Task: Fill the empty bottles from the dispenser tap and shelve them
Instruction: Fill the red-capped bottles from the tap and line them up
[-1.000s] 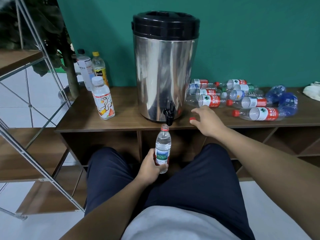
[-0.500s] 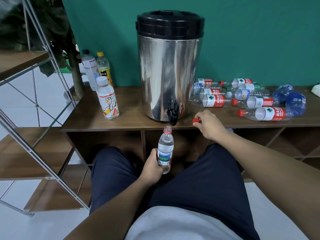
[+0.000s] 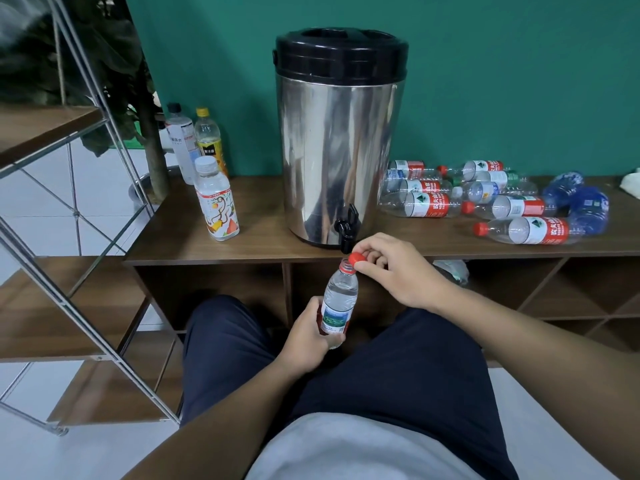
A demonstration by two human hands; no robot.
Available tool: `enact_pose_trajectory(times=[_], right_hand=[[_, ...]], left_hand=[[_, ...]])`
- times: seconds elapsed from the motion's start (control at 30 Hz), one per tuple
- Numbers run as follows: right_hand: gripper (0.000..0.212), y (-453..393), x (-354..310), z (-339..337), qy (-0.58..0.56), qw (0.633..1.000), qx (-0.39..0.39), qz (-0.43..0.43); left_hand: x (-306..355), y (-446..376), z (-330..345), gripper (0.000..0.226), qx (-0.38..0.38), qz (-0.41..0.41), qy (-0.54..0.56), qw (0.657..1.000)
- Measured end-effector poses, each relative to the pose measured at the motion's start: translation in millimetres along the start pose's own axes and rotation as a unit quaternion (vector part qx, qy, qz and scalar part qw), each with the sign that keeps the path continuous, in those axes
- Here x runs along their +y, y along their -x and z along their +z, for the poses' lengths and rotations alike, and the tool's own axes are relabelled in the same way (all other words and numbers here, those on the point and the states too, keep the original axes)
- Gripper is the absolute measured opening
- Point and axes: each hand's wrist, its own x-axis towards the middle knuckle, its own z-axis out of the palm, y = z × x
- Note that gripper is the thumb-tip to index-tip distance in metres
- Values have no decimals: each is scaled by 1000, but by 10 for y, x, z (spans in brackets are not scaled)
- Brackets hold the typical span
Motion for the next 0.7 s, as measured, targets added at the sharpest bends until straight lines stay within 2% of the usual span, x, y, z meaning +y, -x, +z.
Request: enact_pose_trajectory(times=[0.23, 0.43, 0.53, 0.6, 0.7], right_hand=[[20, -39, -189, -168, 94, 994, -29, -56], [27, -127, -465, -481, 144, 975, -102, -138], [24, -230, -621, -601, 188, 962, -122, -157], [20, -291, -721, -637, 225, 954, -122, -159], [31, -371, -874, -624, 286, 942, -96, -150]], left_hand=[[176, 45, -134, 64, -14, 32, 9, 999], [332, 64, -417, 73, -62, 45, 43, 996], [427, 75, -537, 73, -73, 54, 51, 995], [491, 87, -589, 74, -65, 52, 48, 995], [579, 113, -628, 74, -39, 55, 23, 997]])
